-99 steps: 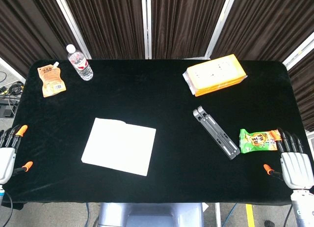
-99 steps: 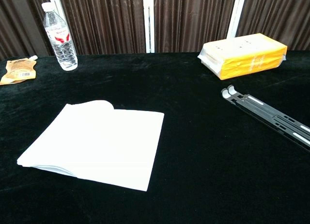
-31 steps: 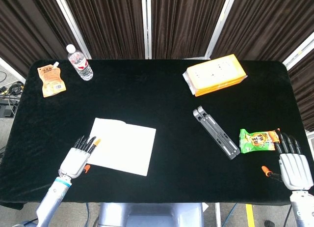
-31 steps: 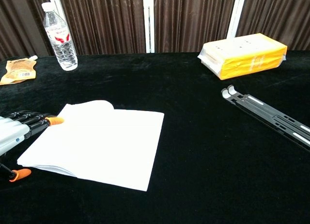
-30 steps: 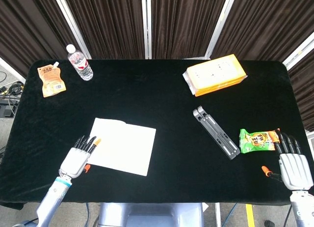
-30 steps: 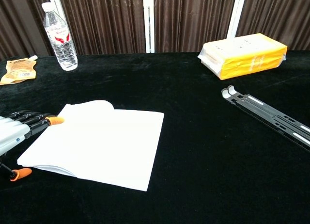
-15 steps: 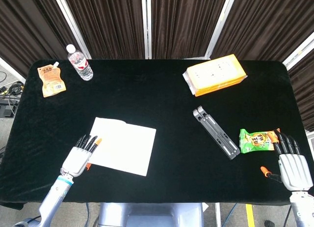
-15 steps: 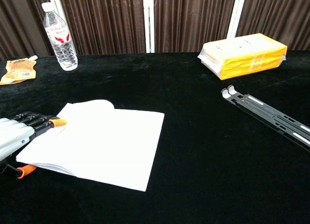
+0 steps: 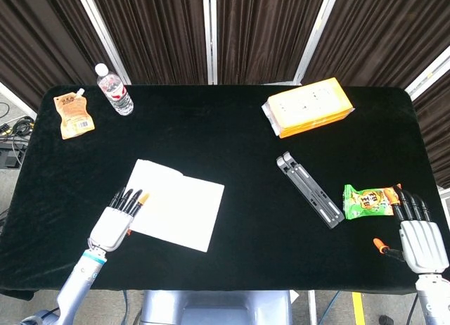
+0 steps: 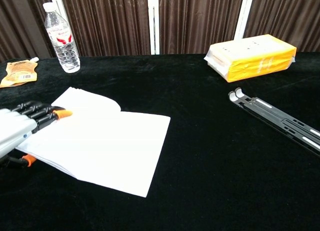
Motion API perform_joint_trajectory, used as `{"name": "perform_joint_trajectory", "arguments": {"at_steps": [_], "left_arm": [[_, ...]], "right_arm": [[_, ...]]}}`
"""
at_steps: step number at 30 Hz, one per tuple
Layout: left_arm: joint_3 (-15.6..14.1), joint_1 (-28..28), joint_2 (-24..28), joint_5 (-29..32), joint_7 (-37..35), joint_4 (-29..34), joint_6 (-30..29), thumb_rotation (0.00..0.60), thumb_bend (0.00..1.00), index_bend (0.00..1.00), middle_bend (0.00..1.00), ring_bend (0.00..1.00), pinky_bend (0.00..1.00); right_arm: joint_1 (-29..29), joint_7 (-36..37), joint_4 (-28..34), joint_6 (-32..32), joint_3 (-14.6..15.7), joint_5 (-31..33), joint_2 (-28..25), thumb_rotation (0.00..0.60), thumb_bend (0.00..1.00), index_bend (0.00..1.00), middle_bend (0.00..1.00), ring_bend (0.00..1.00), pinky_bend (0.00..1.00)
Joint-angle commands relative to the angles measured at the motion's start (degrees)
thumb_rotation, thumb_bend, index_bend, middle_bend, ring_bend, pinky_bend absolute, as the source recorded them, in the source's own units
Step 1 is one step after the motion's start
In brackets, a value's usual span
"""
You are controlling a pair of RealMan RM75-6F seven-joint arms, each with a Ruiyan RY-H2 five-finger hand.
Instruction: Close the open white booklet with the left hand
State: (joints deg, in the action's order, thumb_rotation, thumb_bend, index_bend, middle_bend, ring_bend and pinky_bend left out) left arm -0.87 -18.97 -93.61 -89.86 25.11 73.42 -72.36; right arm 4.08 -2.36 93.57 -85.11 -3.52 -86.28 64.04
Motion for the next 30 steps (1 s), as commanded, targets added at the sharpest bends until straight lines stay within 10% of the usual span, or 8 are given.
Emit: {"name": "perform_joint_trajectory", "arguments": {"at_steps": [1,30], "left_arm": [[0.26,-0.54,0.13,-1.99,0.16,0.95,-1.81,0.6,0.56,0.0,0.0,0.0,0.0],[1.97,-1.79,-6.37,-9.02,11.19,7.0,-8.91,0.6,0.52,0.0,0.0,0.0,0.0]], "right_arm": [[-0.02,0.0,0.0,-0.18,-0.02,-0.14,0.02,0.6,0.05,0.0,0.0,0.0,0.0],[-0.71,1.08,0.95,-1.8,-0.56,-0.21,-0.8,0.6,0.05,0.0,0.0,0.0,0.0]]}}
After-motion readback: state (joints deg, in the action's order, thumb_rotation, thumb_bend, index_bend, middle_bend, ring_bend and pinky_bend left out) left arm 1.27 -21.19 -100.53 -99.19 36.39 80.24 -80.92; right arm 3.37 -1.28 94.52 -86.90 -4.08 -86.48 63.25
